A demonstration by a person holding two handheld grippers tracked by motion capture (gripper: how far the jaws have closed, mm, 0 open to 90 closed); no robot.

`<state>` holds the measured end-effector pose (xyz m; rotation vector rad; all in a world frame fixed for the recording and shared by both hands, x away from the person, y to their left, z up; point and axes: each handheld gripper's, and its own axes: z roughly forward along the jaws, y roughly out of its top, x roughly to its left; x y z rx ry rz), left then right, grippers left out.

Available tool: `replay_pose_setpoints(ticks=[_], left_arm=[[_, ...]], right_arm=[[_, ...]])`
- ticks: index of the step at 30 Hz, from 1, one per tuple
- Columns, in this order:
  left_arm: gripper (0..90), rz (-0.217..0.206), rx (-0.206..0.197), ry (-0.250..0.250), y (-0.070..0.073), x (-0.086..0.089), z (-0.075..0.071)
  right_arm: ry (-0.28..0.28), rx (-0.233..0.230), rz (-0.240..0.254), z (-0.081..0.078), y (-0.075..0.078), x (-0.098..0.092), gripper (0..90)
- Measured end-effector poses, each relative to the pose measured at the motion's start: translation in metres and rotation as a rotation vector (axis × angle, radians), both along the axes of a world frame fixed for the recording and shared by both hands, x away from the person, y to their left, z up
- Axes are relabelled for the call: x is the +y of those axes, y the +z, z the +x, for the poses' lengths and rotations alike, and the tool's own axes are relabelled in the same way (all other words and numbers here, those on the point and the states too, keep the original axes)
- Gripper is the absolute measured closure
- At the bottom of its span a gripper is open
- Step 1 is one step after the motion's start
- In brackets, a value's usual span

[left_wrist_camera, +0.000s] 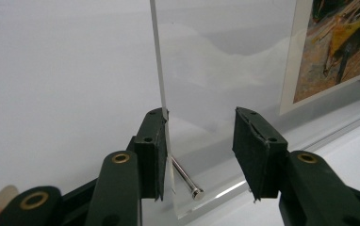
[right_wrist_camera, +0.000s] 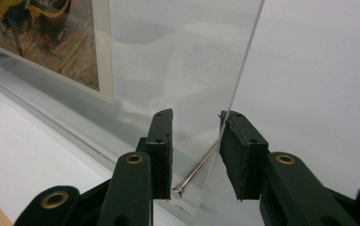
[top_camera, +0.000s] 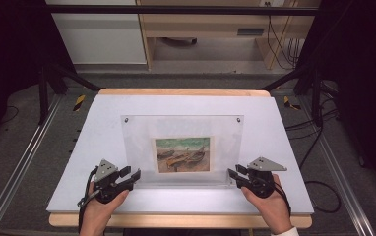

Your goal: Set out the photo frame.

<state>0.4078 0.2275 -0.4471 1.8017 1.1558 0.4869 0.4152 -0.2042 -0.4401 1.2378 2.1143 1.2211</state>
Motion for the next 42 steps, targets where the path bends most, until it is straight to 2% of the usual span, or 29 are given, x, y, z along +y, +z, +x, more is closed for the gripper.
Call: replay_pose_setpoints(ticks=[12,35,42], left_arm=[[56.3,0.006,0.007,-0.004,-0.001,0.001,-0.002],[56.2,0.046,0.027,-0.034,-0.003,0.000,-0.007],[56.4,0.050,0.025,-0.021,-0.003,-0.002,-0.008]], right_arm=[[0.011,0.003,-0.012,-0.003,-0.001,0.000,64.9],[0.040,0.020,-0.034,-0.011,-0.005,0.001,63.6],[0.044,0.013,-0.034,-0.011,-0.005,0.000,64.1]])
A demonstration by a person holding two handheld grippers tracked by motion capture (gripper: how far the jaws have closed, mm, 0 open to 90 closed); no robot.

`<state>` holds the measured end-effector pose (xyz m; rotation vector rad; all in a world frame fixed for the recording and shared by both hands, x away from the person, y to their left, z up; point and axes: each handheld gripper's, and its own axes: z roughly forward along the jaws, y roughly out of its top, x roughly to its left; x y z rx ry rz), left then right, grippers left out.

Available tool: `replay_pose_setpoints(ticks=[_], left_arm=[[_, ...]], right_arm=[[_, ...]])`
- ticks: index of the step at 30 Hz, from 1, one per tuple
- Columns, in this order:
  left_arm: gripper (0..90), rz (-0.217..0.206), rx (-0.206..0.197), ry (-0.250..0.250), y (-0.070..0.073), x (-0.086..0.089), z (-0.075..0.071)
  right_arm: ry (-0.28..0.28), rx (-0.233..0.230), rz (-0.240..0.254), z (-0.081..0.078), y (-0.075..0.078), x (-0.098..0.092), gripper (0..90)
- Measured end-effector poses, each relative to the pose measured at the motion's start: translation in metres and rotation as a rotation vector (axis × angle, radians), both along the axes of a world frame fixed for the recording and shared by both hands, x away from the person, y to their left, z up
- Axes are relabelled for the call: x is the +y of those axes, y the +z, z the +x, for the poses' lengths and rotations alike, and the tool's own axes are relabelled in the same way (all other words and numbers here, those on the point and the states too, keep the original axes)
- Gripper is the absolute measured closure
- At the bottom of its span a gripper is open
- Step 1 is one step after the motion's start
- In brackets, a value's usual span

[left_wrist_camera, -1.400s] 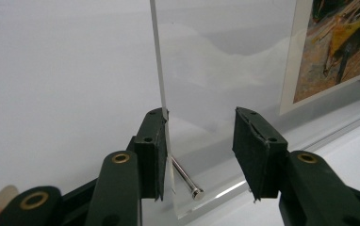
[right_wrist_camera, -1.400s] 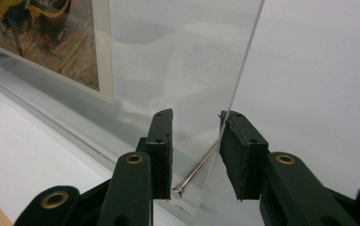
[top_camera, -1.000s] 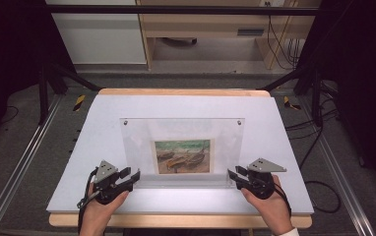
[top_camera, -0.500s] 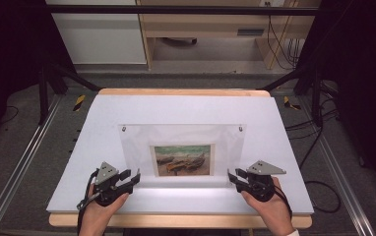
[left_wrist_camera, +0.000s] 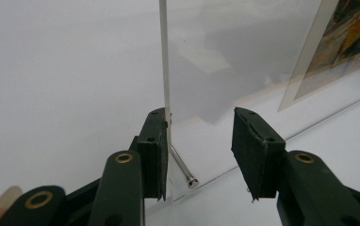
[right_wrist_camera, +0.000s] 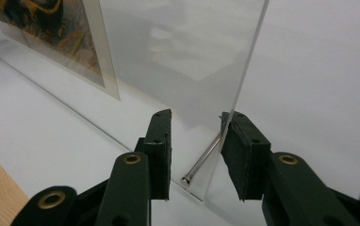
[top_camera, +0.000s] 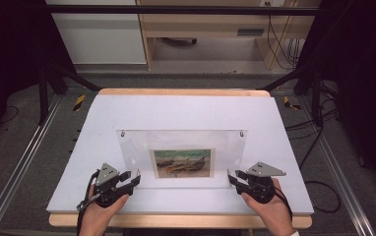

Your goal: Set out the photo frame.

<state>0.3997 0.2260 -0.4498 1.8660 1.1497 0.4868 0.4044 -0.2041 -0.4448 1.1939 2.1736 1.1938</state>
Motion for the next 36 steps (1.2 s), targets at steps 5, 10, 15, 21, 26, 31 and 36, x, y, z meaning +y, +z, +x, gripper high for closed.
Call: replay_pose_setpoints(ticks=[5,10,15,21,26,31,36], left_arm=[[56.3,-0.003,-0.002,0.000,0.000,0.000,0.000],[56.2,0.009,-0.007,-0.006,0.000,0.000,0.000],[56.2,0.009,-0.008,-0.008,0.000,0.000,0.000],[48.6,0.000,-0.001,-0.022,0.000,-0.002,-0.001],[35.5,0.036,-0.008,-0.043,0.000,-0.007,-0.006],[23.0,0.065,-0.028,-0.062,0.003,-0.009,-0.010],[13.6,0.090,-0.026,-0.052,0.004,-0.008,-0.011]], right_arm=[[0.001,0.000,0.001,0.000,-0.001,0.000,64.0],[0.003,0.001,0.002,0.000,-0.001,-0.001,63.8],[0.004,-0.001,0.000,0.000,-0.001,0.000,63.4],[0.005,-0.006,0.003,-0.001,0.001,0.005,49.4],[0.012,-0.037,-0.043,-0.001,0.002,0.011,30.8],[-0.004,-0.052,-0.094,-0.001,0.000,0.010,17.4],[-0.024,-0.050,-0.095,-0.002,0.000,0.003,10.7]])
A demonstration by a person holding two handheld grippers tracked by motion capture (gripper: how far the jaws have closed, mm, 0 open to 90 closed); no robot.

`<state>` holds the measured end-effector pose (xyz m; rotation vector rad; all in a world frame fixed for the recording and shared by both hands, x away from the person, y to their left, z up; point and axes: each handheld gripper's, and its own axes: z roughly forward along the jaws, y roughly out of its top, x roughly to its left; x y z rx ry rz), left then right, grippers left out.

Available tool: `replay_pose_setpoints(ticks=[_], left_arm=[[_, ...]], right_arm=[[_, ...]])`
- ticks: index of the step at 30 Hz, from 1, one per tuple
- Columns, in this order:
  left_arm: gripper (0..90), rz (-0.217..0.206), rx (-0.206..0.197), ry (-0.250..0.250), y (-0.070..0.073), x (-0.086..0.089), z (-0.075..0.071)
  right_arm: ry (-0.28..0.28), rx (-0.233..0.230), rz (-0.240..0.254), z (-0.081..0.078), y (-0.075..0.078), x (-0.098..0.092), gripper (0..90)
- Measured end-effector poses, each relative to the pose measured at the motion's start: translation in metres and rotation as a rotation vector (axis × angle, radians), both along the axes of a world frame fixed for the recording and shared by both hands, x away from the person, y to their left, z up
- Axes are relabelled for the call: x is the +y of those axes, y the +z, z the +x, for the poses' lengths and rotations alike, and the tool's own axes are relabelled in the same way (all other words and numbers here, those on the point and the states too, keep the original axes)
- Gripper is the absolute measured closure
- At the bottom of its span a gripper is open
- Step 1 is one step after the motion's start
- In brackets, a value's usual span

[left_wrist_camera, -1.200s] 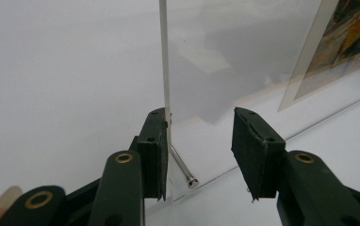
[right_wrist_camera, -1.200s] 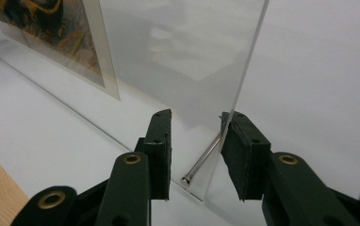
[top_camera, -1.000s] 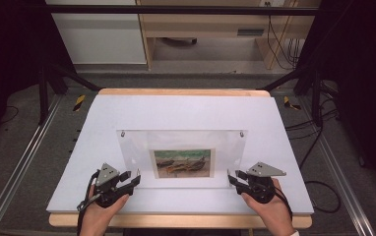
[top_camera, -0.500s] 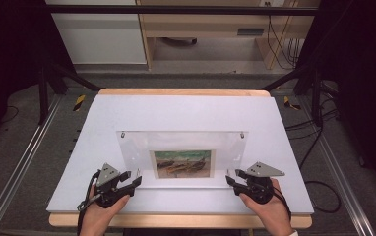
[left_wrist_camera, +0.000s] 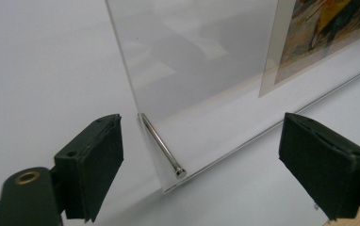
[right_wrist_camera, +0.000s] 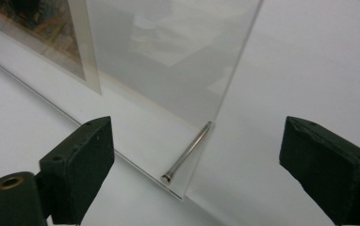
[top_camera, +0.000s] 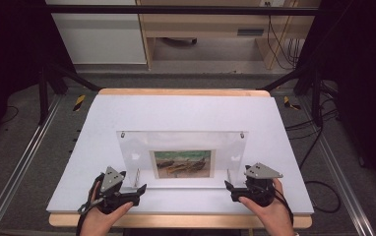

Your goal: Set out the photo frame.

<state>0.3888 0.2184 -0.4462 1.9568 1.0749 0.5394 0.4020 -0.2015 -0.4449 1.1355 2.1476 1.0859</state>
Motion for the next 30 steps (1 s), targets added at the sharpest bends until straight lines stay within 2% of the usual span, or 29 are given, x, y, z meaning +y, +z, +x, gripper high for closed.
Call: replay_pose_setpoints(ticks=[10,17,23,27,30], left_arm=[[8.9,0.007,-0.013,-0.011,0.000,0.005,-0.003],[7.9,0.004,-0.011,-0.013,0.002,0.018,-0.004],[7.5,0.020,-0.028,0.004,0.003,0.032,-0.003],[7.5,0.018,-0.034,0.025,0.003,0.044,-0.003],[7.1,0.024,-0.041,0.048,0.003,0.051,-0.001]], right_arm=[[-0.013,-0.004,-0.002,-0.003,-0.002,-0.012,8.3],[-0.036,-0.003,0.004,-0.006,-0.003,-0.024,8.4],[-0.061,-0.002,-0.001,-0.009,-0.003,-0.040,9.0],[-0.090,-0.004,-0.009,-0.010,-0.004,-0.050,10.3],[-0.127,0.012,-0.007,-0.009,-0.004,-0.057,11.9]])
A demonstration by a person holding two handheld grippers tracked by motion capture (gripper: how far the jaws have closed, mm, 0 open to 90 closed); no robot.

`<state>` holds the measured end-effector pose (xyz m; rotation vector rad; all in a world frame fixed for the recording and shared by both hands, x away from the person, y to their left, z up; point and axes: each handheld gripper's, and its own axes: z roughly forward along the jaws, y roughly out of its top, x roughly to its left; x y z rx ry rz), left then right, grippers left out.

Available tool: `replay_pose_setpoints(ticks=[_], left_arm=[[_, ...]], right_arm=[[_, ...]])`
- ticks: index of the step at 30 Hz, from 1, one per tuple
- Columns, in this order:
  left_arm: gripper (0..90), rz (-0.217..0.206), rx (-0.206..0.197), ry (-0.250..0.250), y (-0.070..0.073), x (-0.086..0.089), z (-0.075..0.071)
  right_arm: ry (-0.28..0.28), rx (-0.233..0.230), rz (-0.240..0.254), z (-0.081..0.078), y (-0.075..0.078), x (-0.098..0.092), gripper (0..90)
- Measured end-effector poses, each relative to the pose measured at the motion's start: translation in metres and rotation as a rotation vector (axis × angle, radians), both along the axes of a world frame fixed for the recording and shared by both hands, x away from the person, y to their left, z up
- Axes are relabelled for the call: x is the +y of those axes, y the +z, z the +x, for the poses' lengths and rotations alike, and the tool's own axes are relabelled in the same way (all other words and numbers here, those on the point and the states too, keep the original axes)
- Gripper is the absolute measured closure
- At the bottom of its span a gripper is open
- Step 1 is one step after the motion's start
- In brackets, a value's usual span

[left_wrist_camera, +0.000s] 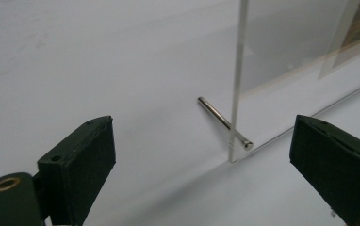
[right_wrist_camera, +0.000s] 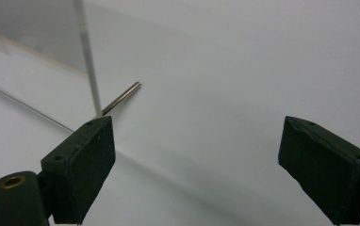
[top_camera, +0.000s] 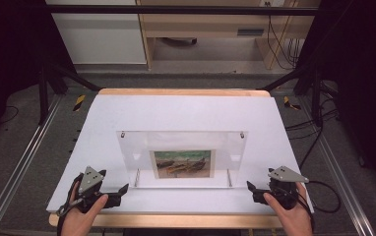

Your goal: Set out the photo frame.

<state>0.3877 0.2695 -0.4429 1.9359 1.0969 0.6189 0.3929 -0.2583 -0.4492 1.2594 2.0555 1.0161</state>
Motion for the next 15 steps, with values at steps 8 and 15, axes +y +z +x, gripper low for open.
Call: replay_pose_setpoints(ticks=[8,15], left_arm=[[7.1,0.002,0.000,0.099,-0.005,0.020,0.010],[7.1,0.016,0.024,0.188,-0.014,0.037,0.022]], right_arm=[[-0.084,0.003,-0.007,0.009,-0.005,-0.011,11.9],[-0.134,0.022,-0.012,0.022,-0.011,-0.015,12.4]])
